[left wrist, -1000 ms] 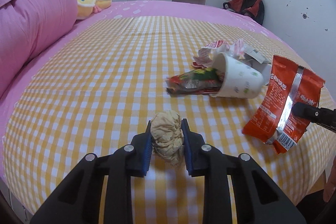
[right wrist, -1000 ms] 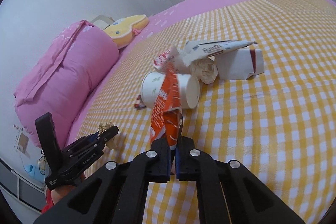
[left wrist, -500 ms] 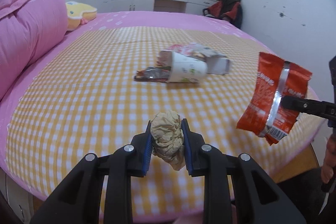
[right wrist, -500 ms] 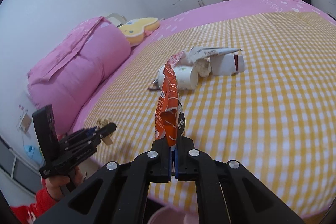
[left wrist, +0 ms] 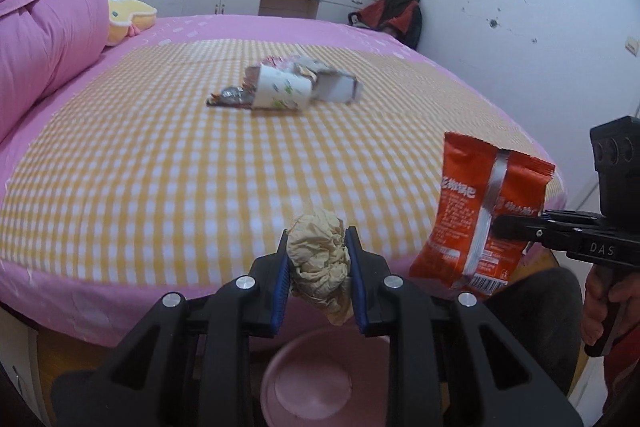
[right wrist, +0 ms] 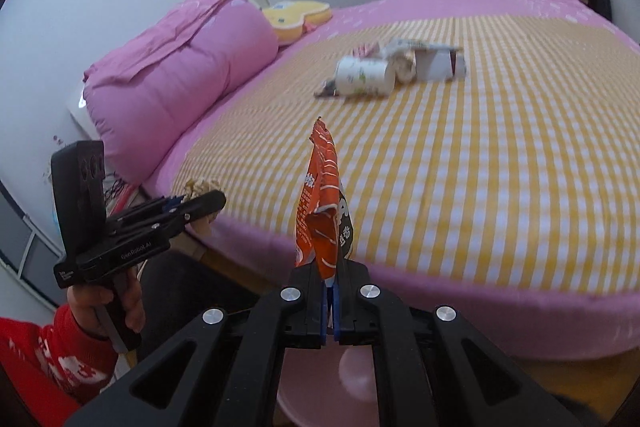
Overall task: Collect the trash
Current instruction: 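Carry both items to the pink bin and open both tools to drop them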
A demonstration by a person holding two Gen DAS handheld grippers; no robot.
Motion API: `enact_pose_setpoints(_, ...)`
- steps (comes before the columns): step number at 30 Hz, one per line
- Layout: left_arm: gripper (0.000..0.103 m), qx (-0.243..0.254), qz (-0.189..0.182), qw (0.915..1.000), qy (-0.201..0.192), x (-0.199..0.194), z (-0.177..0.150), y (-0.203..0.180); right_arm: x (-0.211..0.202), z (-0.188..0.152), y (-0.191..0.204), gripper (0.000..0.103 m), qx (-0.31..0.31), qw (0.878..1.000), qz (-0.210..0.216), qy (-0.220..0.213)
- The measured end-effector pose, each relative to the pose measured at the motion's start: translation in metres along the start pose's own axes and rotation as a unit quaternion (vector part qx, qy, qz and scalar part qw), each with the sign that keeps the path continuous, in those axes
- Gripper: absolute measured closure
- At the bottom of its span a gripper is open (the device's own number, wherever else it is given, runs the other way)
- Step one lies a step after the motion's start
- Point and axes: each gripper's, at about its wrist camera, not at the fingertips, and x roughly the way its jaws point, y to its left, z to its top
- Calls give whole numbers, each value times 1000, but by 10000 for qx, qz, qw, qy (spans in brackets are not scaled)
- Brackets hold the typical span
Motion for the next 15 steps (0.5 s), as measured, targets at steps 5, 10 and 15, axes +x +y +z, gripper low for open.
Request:
enact_pose_setpoints(5, 76, -7, -136, 9991, 396, 4, -37, -11, 4, -32, 4, 96, 142, 9995, 120, 258)
enact_pose_setpoints(10, 76, -121, -180, 9972, 712, 14, -65, -15, 18, -62, 6, 96, 247, 9984, 133, 490)
enact_pose_setpoints(15, 76, -192, -64, 9934, 1128, 35, -92, -16, 38, -88, 2, 96, 455, 9952, 180, 851)
